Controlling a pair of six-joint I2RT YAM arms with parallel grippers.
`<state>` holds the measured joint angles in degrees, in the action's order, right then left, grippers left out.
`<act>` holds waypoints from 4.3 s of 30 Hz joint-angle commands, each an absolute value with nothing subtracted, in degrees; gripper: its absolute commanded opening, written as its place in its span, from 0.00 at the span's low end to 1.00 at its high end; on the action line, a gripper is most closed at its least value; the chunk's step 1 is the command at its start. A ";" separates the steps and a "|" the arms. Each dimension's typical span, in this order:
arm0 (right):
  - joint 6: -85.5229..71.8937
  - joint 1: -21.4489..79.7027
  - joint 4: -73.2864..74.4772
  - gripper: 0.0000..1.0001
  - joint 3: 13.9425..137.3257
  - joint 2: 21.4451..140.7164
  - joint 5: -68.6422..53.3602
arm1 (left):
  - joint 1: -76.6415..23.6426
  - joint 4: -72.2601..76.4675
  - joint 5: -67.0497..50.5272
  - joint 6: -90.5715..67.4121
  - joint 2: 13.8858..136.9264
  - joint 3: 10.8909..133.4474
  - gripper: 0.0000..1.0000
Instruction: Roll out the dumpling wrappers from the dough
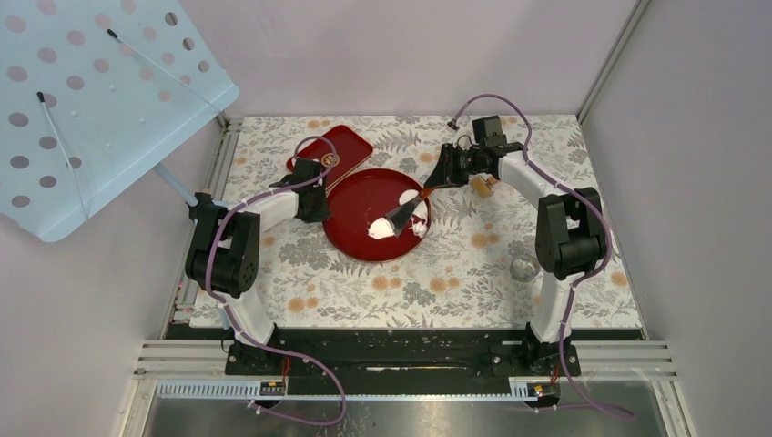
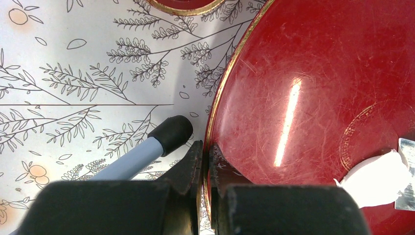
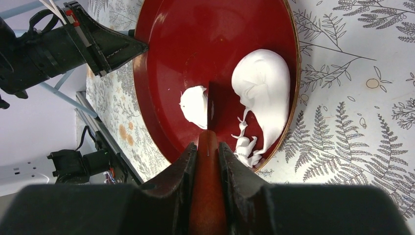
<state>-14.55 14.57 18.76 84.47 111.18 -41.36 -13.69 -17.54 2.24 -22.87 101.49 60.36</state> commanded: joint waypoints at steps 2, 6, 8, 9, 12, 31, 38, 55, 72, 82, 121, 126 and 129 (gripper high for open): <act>-15.29 14.94 21.40 0.00 85.11 109.58 -45.22 | -13.93 -16.66 4.04 -21.97 101.34 60.62 0.00; -18.53 13.76 21.43 0.00 86.99 107.85 -49.83 | -13.92 -16.61 4.03 -21.97 101.34 60.59 0.00; -20.20 13.50 21.34 0.00 87.80 107.31 -51.76 | -13.97 -16.58 3.97 -21.97 101.35 60.64 0.00; -21.04 13.38 21.34 0.00 88.07 107.16 -52.56 | -13.95 -16.55 4.03 -21.97 101.34 60.60 0.00; -22.77 13.13 20.76 0.00 88.31 106.65 -54.02 | -13.89 -16.54 4.04 -21.96 101.33 60.59 0.00; -10.34 12.75 18.08 0.00 80.12 107.32 -36.74 | -14.05 -16.52 4.02 -21.97 101.34 60.64 0.00; -12.58 12.66 16.71 0.00 78.59 110.29 -39.15 | -13.99 -16.52 4.29 -22.03 101.34 60.57 0.00; -15.42 12.66 16.00 0.00 79.01 115.74 -46.40 | -14.00 -16.52 4.27 -22.06 101.38 60.63 0.00; -19.37 12.66 12.84 0.00 81.20 119.87 -53.43 | -14.05 -16.52 4.28 -22.06 101.34 60.61 0.00; -30.87 11.05 2.71 0.00 79.25 121.98 -59.48 | -13.99 -16.52 4.15 -21.97 101.34 60.60 0.00; -38.32 10.70 13.66 0.00 121.43 130.13 -47.92 | -12.39 -14.18 -8.76 -17.27 93.37 62.45 0.64; -37.51 12.06 13.17 0.00 132.70 136.20 -43.28 | -11.74 -15.48 -5.86 -11.90 94.79 68.03 0.89; -39.66 12.92 10.58 0.00 136.79 140.32 -43.11 | -11.67 -15.99 -0.61 -10.25 97.95 73.28 0.93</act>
<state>-37.80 10.70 11.14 131.57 135.50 -45.19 -12.25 -17.58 -5.69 -14.79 95.74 66.06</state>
